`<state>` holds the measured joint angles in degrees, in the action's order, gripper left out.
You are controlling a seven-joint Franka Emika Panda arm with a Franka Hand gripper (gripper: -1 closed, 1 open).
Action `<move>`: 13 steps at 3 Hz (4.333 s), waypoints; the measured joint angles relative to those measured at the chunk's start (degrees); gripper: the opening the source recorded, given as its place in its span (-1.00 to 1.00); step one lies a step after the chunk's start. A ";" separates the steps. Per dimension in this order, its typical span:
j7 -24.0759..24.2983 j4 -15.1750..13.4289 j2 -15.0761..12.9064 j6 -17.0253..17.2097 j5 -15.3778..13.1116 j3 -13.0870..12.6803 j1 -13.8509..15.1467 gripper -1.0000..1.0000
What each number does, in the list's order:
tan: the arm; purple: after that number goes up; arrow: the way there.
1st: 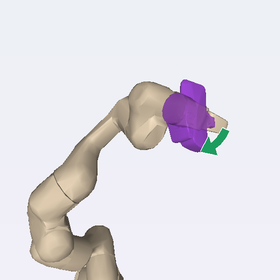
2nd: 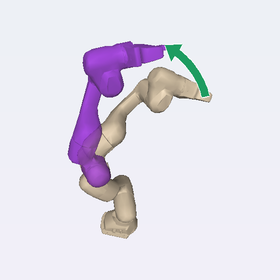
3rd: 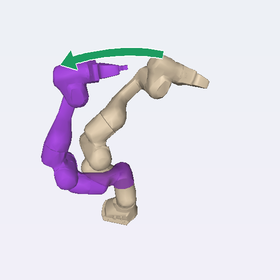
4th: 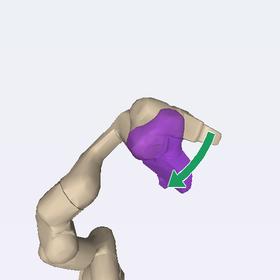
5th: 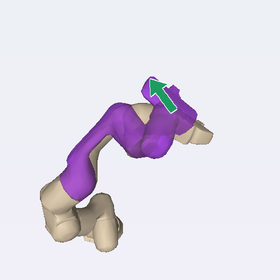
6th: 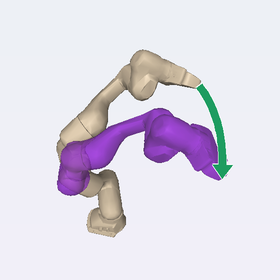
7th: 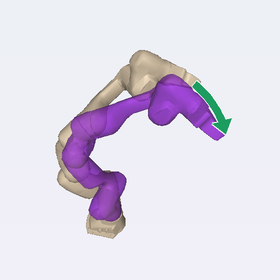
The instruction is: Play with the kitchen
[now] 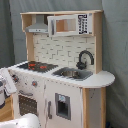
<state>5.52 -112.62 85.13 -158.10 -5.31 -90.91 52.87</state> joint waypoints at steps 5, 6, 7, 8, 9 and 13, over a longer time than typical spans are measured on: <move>-33.86 -0.17 -0.03 -1.02 0.00 0.09 0.06 -1.00; -40.29 -0.17 -0.04 -1.13 0.00 0.09 0.07 -1.00; -46.37 -0.17 -0.07 -1.24 0.00 0.09 0.08 -1.00; -52.34 -0.17 -0.09 -1.35 0.00 0.09 0.09 -1.00; -58.21 -0.16 -0.13 -1.44 0.01 0.09 0.10 -1.00; -58.08 -0.16 -0.62 -1.52 1.39 -0.75 0.08 1.00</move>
<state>-52.55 -112.78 84.52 -159.62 -3.93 -91.67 52.95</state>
